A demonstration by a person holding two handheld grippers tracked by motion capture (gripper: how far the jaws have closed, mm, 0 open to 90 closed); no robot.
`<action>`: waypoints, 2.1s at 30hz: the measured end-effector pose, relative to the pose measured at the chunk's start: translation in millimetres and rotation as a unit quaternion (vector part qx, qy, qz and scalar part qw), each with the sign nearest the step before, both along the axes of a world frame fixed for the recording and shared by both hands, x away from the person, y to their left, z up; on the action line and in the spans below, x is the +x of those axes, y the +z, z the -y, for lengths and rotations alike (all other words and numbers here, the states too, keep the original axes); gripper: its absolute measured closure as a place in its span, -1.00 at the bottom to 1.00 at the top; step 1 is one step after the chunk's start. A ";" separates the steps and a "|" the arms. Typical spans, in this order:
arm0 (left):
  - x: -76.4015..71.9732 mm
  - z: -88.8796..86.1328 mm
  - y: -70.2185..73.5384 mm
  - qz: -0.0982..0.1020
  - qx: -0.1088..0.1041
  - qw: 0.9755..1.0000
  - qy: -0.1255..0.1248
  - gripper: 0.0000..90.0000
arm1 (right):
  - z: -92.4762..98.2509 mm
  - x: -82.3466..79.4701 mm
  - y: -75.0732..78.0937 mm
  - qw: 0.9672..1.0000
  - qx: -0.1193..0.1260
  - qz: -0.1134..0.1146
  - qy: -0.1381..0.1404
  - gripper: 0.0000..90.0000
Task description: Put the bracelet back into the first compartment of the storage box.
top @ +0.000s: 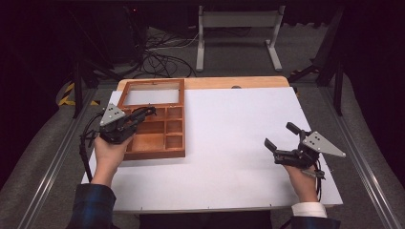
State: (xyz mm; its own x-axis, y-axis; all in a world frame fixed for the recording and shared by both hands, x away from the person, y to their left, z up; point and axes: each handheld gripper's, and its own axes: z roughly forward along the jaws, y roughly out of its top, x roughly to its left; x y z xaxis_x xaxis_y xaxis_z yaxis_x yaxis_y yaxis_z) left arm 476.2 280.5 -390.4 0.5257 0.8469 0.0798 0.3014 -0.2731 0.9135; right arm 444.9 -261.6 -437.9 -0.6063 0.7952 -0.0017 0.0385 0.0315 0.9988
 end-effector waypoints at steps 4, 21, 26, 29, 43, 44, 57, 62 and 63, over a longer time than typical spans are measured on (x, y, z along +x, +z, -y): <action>3.8 -8.5 -0.6 0.000 -0.008 1.000 0.018 0.72 | 0.4 0.0 -0.2 1.000 0.001 -0.001 0.001 -1.00; 22.7 -32.1 -10.3 -0.013 0.008 0.996 0.084 0.71 | 0.1 0.4 -1.0 1.000 -0.001 0.001 0.003 -1.00; 28.8 -36.8 -13.6 -0.016 0.014 0.995 0.100 0.71 | 0.7 0.4 -0.7 1.000 0.002 0.002 0.003 -1.00; 33.0 -39.3 -16.5 -0.023 0.023 0.993 0.110 0.70 | 1.6 0.1 -0.4 1.000 0.001 0.003 0.001 -1.00; 48.5 -53.0 -30.6 -0.053 0.045 0.987 0.143 0.70 | 0.7 0.6 -0.8 1.000 0.002 0.002 0.004 -1.00; 49.3 -53.7 -31.3 -0.054 0.046 0.987 0.144 0.70 | 0.3 0.4 -0.7 1.000 0.003 0.002 0.004 -1.00; 57.6 -56.8 -38.5 -0.092 0.086 0.978 0.164 0.69 | 1.7 1.0 -0.8 1.000 0.001 0.003 0.002 -1.00; 60.4 -55.9 -40.4 -0.106 0.098 0.975 0.167 0.69 | 1.8 0.8 -0.6 1.000 0.002 0.004 0.002 -1.00; 60.9 -56.2 -40.8 -0.109 0.098 0.975 0.167 0.69 | 1.9 0.5 -0.5 1.000 0.003 0.002 0.002 -1.00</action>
State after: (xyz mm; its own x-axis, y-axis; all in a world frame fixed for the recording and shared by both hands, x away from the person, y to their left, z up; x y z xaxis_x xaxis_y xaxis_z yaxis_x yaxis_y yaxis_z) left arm 537.1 336.7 -431.2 0.2453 0.9537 0.1742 0.5847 -0.2888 0.7581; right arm 445.4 -263.4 -438.4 -0.6092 0.7930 0.0000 0.0339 0.0260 0.9991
